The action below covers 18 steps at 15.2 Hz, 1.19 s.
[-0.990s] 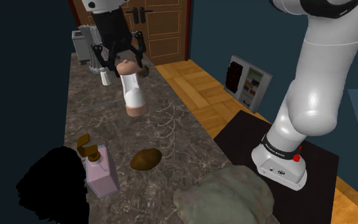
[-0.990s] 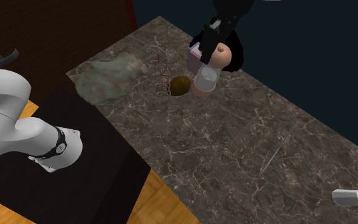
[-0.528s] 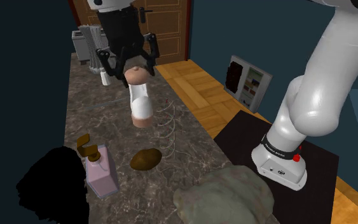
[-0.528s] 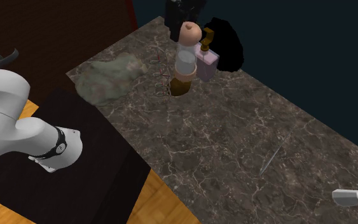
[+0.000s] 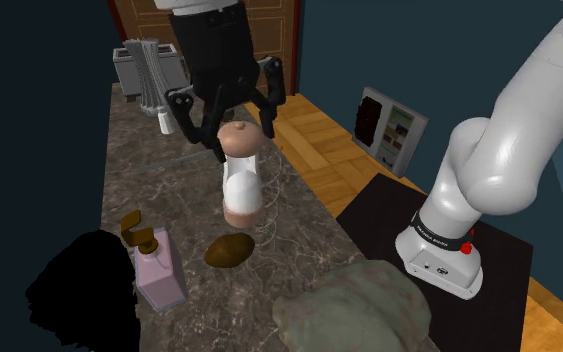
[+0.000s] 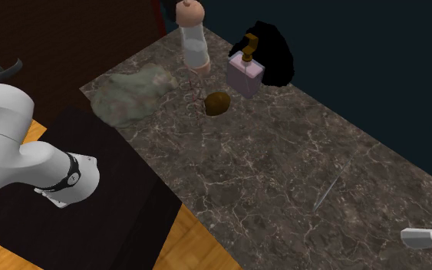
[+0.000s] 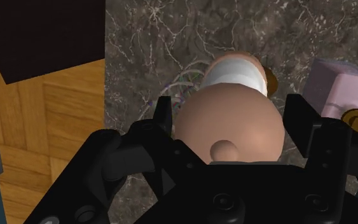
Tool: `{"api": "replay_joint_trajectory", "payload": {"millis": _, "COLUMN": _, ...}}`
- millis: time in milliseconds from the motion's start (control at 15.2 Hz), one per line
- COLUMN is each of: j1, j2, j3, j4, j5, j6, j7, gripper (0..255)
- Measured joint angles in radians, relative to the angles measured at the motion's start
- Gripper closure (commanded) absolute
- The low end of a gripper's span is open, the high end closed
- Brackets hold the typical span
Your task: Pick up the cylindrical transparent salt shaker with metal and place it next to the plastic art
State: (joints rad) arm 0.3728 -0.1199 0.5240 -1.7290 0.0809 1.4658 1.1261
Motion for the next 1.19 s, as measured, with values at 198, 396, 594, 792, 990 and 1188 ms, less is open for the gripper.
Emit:
{"api": "replay_joint_trajectory", "payload": {"millis": 198, "j1": 0.025, "j2": -0.042, "j3": 0.026, "j4": -0.025, "j5": 0.033, "j6": -0.008, "j7": 0.049, "gripper": 255}}
{"api": "replay_joint_trajectory", "payload": {"millis": 396, "j1": 0.052, "j2": -0.077, "j3": 0.056, "j4": -0.038, "j5": 0.064, "j6": -0.021, "j7": 0.103, "gripper": 255}}
{"api": "replay_joint_trajectory", "payload": {"millis": 594, "j1": 0.078, "j2": -0.104, "j3": 0.09, "j4": -0.036, "j5": 0.094, "j6": -0.038, "j7": 0.162, "gripper": 255}}
{"api": "replay_joint_trajectory", "payload": {"millis": 792, "j1": 0.106, "j2": -0.122, "j3": 0.128, "j4": -0.027, "j5": 0.122, "j6": -0.054, "j7": 0.231, "gripper": 255}}
{"api": "replay_joint_trajectory", "payload": {"millis": 990, "j1": 0.13, "j2": -0.132, "j3": 0.168, "j4": -0.012, "j5": 0.145, "j6": -0.066, "j7": 0.299, "gripper": 255}}
{"api": "replay_joint_trajectory", "payload": {"millis": 1188, "j1": 0.154, "j2": -0.129, "j3": 0.214, "j4": 0.02, "j5": 0.163, "j6": -0.082, "j7": 0.375, "gripper": 255}}
